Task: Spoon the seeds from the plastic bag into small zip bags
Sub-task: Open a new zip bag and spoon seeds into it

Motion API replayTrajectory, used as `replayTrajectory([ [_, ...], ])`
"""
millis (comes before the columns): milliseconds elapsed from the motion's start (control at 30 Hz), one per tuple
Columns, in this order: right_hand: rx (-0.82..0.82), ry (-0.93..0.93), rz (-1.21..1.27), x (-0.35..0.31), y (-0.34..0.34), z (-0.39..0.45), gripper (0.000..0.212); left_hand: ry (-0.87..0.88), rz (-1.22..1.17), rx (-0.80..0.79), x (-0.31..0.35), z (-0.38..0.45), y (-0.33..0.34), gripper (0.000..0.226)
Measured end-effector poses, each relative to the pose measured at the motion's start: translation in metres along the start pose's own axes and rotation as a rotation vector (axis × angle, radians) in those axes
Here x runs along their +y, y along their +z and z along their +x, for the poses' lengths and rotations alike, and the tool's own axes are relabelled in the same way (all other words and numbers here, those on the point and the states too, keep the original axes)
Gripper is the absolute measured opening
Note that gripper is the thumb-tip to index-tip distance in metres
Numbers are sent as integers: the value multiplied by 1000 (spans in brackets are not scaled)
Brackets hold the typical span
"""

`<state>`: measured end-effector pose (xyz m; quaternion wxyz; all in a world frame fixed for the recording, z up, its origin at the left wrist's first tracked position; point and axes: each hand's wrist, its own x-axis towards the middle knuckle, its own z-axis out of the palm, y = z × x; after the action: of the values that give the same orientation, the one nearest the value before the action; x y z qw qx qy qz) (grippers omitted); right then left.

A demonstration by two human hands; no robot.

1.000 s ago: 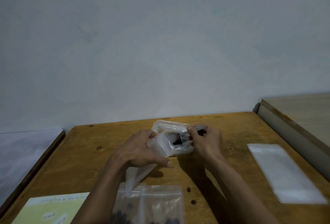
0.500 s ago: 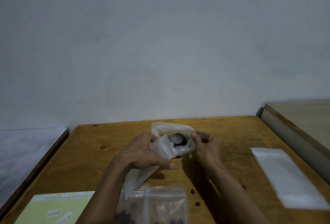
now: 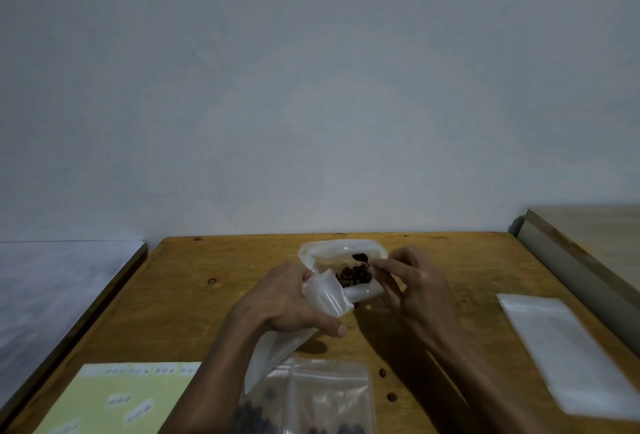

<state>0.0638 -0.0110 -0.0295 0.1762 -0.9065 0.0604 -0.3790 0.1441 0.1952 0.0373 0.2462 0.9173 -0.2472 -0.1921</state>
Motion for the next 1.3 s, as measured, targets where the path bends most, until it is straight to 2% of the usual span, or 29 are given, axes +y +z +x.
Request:
replayTrajectory([
  [67, -30, -68, -106, -1, -3, -11, 30, -3, -5, -8, 3, -1, 2, 69],
  [167, -33, -44, -195, -8, -1, -27, 33, 1, -1, -16, 4, -1, 3, 68],
  [300, 9, 137, -37, -17, 10, -35, 17, 13, 4, -22, 5, -3, 3, 66],
  [467, 106, 300, 48, -19, 14, -35, 19, 36, -18, 6, 7, -3, 2, 67],
  [533, 158, 455, 189, -24, 13, -32, 17, 36, -16, 11, 8, -3, 2, 67],
  [600, 199, 702, 382, -30, 12, -28, 16, 37, -19, 8, 9, -3, 3, 70],
  [700, 176, 1051, 615, -29, 14, -21, 16, 25, -24, 8, 6, -1, 6, 83],
  [800, 181, 1234, 746, -24, 14, -15, 19, 24, -43, 48, 3, 1, 8, 93],
  [967, 208, 1195, 794, -21, -9, -4, 23, 33, -29, 65, 3, 0, 10, 97],
  [1300, 101, 1072, 922, -29, -53, 4, 18, 44, -86, 90, 0, 3, 14, 99],
])
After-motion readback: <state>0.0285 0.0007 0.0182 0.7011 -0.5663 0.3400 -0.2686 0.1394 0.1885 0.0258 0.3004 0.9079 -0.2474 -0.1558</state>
